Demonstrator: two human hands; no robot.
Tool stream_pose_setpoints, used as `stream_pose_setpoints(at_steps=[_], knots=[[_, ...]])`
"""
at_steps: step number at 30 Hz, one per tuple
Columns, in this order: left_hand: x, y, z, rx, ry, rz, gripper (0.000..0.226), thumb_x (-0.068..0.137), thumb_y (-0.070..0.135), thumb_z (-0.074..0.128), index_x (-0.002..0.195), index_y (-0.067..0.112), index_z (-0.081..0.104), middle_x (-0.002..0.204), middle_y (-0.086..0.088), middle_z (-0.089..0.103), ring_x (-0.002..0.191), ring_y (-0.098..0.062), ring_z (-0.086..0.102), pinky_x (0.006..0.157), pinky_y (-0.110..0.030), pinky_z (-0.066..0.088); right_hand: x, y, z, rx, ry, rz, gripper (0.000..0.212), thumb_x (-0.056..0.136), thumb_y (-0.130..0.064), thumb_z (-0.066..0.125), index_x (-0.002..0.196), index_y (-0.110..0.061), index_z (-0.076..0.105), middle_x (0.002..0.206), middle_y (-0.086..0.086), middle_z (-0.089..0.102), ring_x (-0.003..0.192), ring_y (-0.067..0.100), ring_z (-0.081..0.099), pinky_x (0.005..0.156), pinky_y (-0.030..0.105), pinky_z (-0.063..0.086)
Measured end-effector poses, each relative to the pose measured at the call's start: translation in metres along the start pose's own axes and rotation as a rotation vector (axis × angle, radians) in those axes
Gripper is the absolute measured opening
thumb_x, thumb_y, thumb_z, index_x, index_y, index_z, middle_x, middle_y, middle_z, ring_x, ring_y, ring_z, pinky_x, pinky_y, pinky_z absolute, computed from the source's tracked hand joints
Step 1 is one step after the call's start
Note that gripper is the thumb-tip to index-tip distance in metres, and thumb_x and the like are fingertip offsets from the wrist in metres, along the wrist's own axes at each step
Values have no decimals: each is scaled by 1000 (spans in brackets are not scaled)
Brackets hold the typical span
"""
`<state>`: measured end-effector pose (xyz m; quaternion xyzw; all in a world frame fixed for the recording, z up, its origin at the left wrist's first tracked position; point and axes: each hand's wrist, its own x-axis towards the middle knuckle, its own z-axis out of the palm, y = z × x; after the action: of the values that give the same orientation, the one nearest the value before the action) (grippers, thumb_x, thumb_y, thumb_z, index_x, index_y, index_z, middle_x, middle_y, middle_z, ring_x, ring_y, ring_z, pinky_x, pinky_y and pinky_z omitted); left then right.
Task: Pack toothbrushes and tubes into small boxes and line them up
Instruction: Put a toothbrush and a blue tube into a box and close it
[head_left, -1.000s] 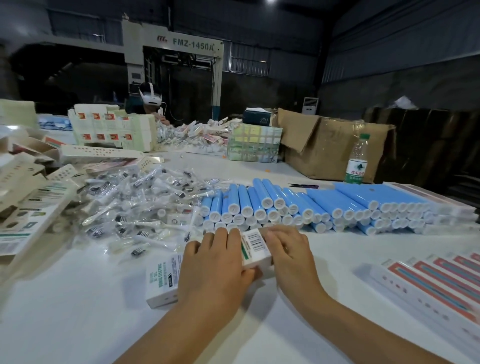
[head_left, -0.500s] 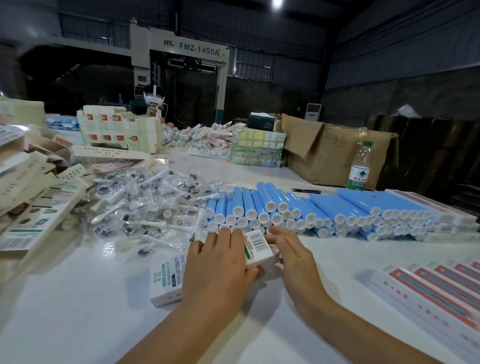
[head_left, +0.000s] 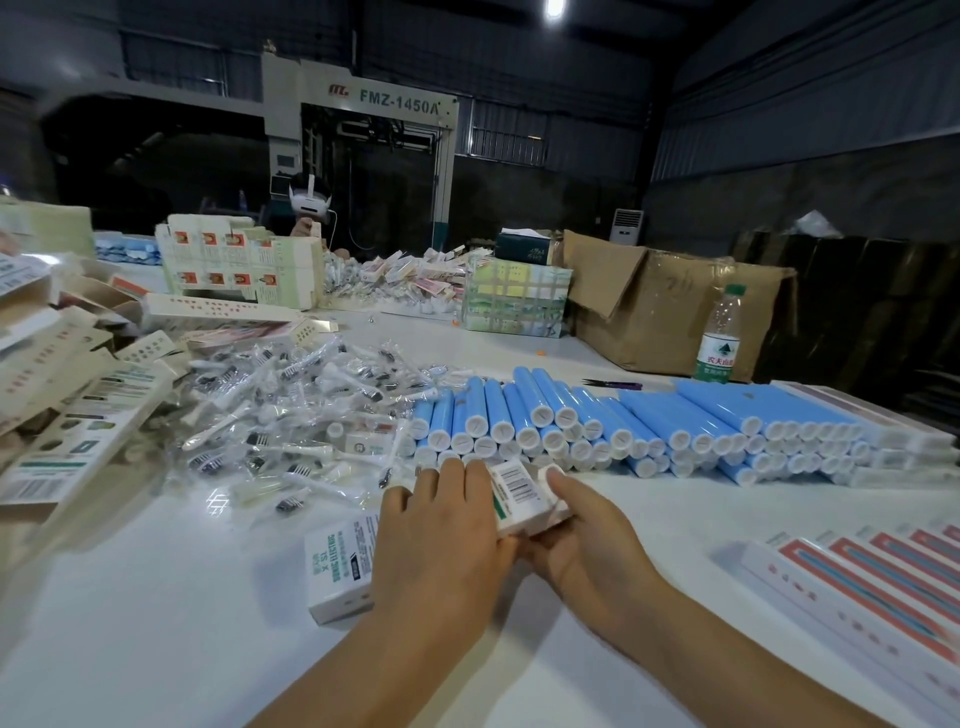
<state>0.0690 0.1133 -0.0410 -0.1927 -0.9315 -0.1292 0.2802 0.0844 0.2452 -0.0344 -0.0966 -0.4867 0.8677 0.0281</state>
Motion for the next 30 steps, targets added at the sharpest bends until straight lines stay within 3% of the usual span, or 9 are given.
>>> stream_pose_setpoints(at_steps=[5,8,11,13,16,19,23,26,30], knots=[[-4,10,-3,76,-28,26,74,71,68,63,118,12,55,104,-3,58,92,-23,56,77,-37,42,-1,11,0,-752,171,-456,26,101,-19,39,92,-17,64,78,1,71,71,4,65,64,23,53],[-5,10,5,109,70,84,69,56,59,79,99,6,67,83,-6,63,71,-25,60,61,-39,47,-3,16,-3,-974,155,-609,29,102,-21,36,86,-24,59,75,-2,66,70,6,60,64,29,50],[-5,11,6,129,55,69,69,55,54,84,99,5,68,83,-7,64,71,-26,61,62,-38,48,-3,14,-1,-893,160,-581,30,102,-21,37,85,-23,61,78,1,68,76,10,64,73,36,53],[-4,11,-1,114,19,37,67,64,54,79,107,5,64,91,-7,63,79,-26,61,68,-39,48,-2,9,2,-577,98,-437,32,101,-14,35,92,-14,66,87,9,72,85,23,68,77,44,56],[-1,7,-3,84,52,5,68,77,59,63,122,9,55,107,-5,59,95,-26,58,79,-39,44,-1,1,1,-168,-92,-258,40,84,6,30,106,2,63,101,23,70,88,32,69,66,39,57],[-1,7,-5,13,49,17,69,72,56,70,118,7,59,103,-7,61,93,-27,60,76,-40,45,0,-2,-2,-237,-71,-284,39,86,8,33,108,-1,64,98,17,72,89,29,70,65,35,57],[-3,6,-3,50,41,39,77,84,66,41,140,14,35,127,0,47,115,-22,46,94,-36,34,1,5,-8,-423,-16,-387,28,98,-7,44,101,-20,69,93,7,74,87,23,71,66,33,58],[-2,11,-3,51,37,64,76,73,63,63,121,4,57,106,-8,61,93,-28,59,78,-42,46,0,11,-7,-574,71,-449,29,102,-21,41,113,-24,67,101,2,73,96,18,68,81,39,57],[-5,13,-1,68,54,99,65,90,54,40,137,10,38,123,-3,50,110,-24,49,91,-38,36,-8,17,-1,-688,45,-452,43,99,-31,37,135,-13,52,123,7,64,113,21,60,100,46,46]])
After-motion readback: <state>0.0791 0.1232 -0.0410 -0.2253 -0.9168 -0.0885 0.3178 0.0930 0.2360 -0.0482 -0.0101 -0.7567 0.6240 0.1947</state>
